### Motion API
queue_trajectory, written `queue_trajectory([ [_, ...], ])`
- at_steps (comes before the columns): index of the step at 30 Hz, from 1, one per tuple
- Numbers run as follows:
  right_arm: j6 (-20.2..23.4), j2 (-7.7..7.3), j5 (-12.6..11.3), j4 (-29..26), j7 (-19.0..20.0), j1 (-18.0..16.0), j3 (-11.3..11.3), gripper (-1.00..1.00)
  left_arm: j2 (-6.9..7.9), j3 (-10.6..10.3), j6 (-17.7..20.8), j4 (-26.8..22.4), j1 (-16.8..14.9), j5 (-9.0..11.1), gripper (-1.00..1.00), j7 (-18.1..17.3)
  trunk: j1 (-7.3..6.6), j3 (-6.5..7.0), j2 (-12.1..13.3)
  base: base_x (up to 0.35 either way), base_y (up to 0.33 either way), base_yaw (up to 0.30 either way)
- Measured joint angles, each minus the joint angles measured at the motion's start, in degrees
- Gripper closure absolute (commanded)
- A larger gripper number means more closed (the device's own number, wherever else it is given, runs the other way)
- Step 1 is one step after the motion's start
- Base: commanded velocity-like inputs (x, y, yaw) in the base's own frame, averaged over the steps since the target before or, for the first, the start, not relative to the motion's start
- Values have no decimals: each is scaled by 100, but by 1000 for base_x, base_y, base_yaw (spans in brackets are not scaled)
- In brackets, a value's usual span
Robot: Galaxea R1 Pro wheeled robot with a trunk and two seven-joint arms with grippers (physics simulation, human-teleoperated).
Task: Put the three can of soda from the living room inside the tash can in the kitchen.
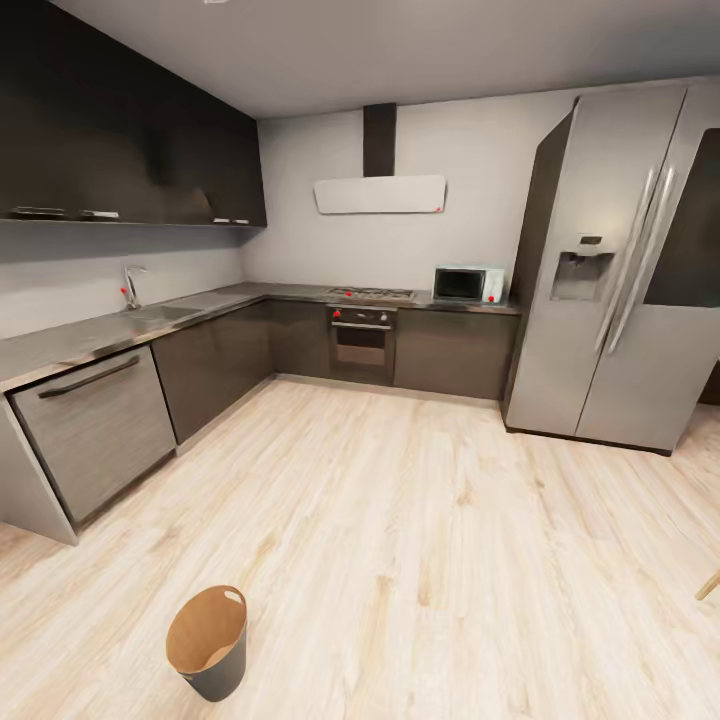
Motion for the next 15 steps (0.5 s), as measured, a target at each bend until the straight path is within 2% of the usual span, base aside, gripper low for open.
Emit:
queue_trajectory([
  [2, -30, 53, 35, -14, 61, 9, 0, -100, -12, 46, 29, -8, 0, -8, -100, -32, 0, 0, 1, 0, 0, 0],
  [15, -30, 53, 38, -24, 151, 9, 7, -100, -11, 45, 28, -8, 0, -8, -100, -32, 0, 0, 1, 0, 0, 0],
])
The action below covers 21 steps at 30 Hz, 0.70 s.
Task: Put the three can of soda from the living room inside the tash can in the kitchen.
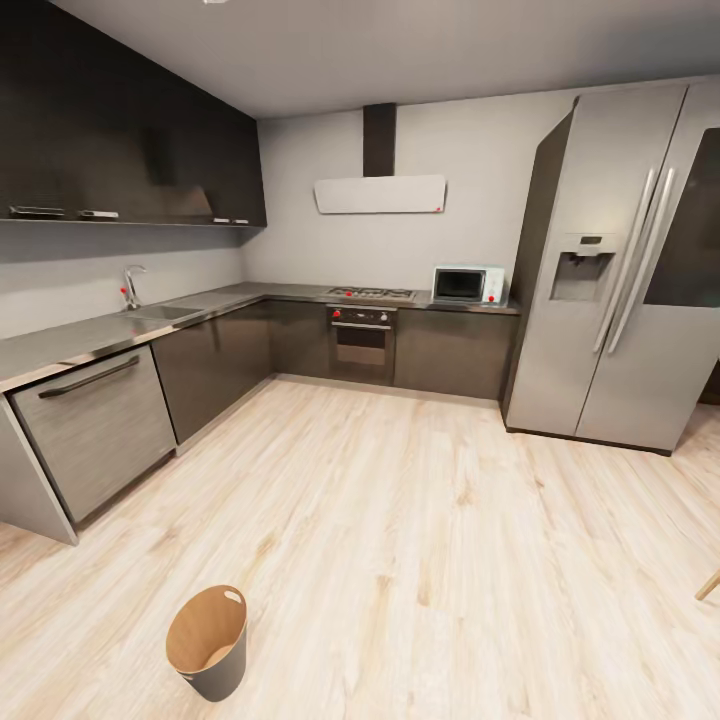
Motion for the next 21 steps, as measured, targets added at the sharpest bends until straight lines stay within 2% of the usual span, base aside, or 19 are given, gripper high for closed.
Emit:
queue_trajectory([
  [8, 1, 0, 4, -7, -1, 1, 7, -100, -1, -1, -1, 0, 0, 0, -100, 0, 0, 0, 0, 0, 0, 0],
  [12, -127, -129, 28, -137, -19, -65, 42, -100, 127, 5, -130, -130, -110, 100, -100, -128, 0, 0, 0, 0, 0, 0],
  [15, -223, -179, 30, -234, -29, -72, 131, -100, 224, 10, -33, -227, -191, 197, -100, -225, 0, 0, 0, 0, 0, 0],
  [19, -352, -199, 26, -363, -41, -40, 260, -100, 352, 16, 95, -355, -75, 324, -100, -353, 0, 0, 0, 0, 0, 0],
  [20, -1281, -200, 25, -633, -42, -30, 606, -100, 455, 10, 1048, -1094, 112, 457, -100, -1541, 0, -1, 0, 0, 0, 0],
  [21, -1318, -201, 21, -1480, -43, -15, 680, -100, 472, 15, 1240, -2000, 296, 467, -100, -1618, 0, -1, 0, 0, 0, 0],
])
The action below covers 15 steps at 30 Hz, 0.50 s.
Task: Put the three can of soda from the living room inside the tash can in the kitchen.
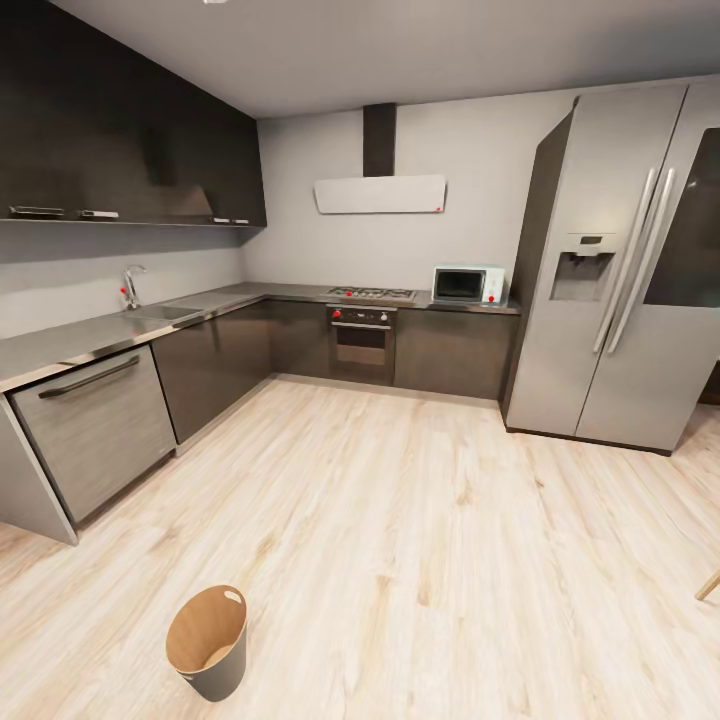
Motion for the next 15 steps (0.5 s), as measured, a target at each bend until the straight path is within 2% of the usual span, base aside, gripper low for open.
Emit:
queue_trajectory([
  [2, 115, 1, -5, -2414, -2, 20, 62, -100, 11, 4, 141, -2229, 243, 23, -100, -21, 0, 0, 0, 0, 0, 0],
  [3, 205, 1, -6, -3737, -1, 36, 77, -100, 14, 4, 170, -3595, 296, 30, -100, -26, 0, 2, 0, 0, 0, 0],
  [4, 324, 0, -10, -4131, 0, 69, 88, -100, 16, 7, 193, -5083, 339, 36, -100, -29, 0, 1, 0, 0, 0, 0],
  [5, 466, -2, -15, -4462, 1, 108, 96, -100, 17, 8, 210, -6037, 372, 54, -100, -32, 0, 2, 0, 0, 0, 0],
  [6, 791, -5, -20, -5103, 2, 201, 109, -100, 19, 12, 233, -6181, 422, 53, -100, -39, 0, 2, 0, 0, 0, 0],
  [10, 1459, -8, -8, -6402, 0, 376, 183, -100, 21, 22, 252, -6521, 471, 61, -100, -47, 0, 1, 0, 0, 0, 0],
  [13, 1744, -3, 4, -6982, -6, 442, 313, -100, 22, 41, 247, -6769, 472, 65, -100, -49, 0, 1, 0, 0, 0, 0],
  [15, 1904, 0, 10, -7271, -10, 471, 421, -100, 23, 204, 233, -6933, 474, 74, -100, -55, 0, 1, 0, 0, 0, 0],
])
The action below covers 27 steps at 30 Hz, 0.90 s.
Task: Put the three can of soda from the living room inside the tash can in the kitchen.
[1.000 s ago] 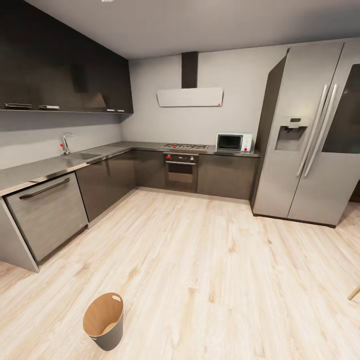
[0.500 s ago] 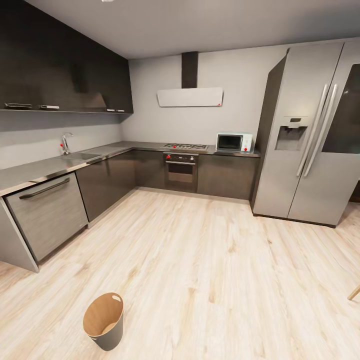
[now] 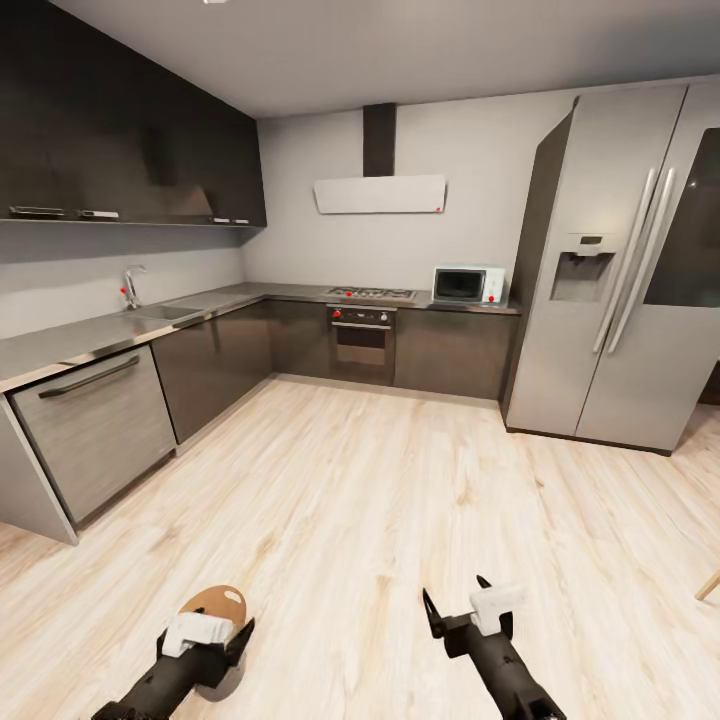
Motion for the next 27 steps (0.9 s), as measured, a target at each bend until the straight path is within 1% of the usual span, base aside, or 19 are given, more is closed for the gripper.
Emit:
queue_trajectory([
  [1, 1, 0, 0, -3, 0, 0, 1, -100, 0, 2, 0, -1, 0, 0, -100, 0, 0, 0, 0, 0, 0, 0],
  [3, 90, -16, 2, -176, -7, 18, 65, -100, -8, 370, -81, -87, 17, 10, -100, -73, 0, 0, 0, 0, 0, 0],
  [5, 87, -40, -2, -217, -11, 26, 79, -100, -15, 497, -237, -103, 22, 12, -100, -155, 0, 0, 0, 0, 0, 0],
  [6, 71, -51, -7, -233, -11, 31, 83, -100, -22, 541, -367, -108, 27, 12, -100, -199, 0, 0, 0, 0, 0, 0],
  [7, -5, -63, -15, -245, -18, 62, 76, -100, -32, 575, -585, -112, 36, 13, -100, -236, 0, 0, 0, 0, 0, 0],
  [10, -273, -83, -30, -269, -34, 207, 18, -100, -52, 637, -1122, -120, 100, 13, -100, -308, 0, 0, 0, 0, 0, 0],
  [11, -391, -84, -33, -275, -37, 287, -20, -100, -57, 649, -1292, -120, 162, 11, -100, -321, 0, 0, 0, 0, 0, 0],
  [12, -598, -86, -41, -282, -41, 445, -99, -100, -65, 669, -1570, -104, 303, -5, -100, -342, 0, -1, 0, 0, 0, 0],
  [14, -742, -88, -40, -275, -44, 566, -156, -100, -65, 686, -1763, -23, 419, -11, -100, -354, 0, 0, 0, 0, 0, 0],
  [19, -966, -89, -56, -168, -69, 718, -235, -100, -66, 727, -2018, 377, 560, -10, -100, -375, 0, 0, 0, 0, 0, 0],
  [25, -1051, -91, -76, 118, -80, 759, -289, -100, -67, 739, -2095, 545, 597, -27, -100, -377, 0, 0, 0, 0, 0, 0],
  [27, -1082, -95, -80, 272, -81, 765, -352, -100, -64, 744, -2171, 645, 603, -26, -100, -374, 0, 0, 0, 0, 0, 0],
])
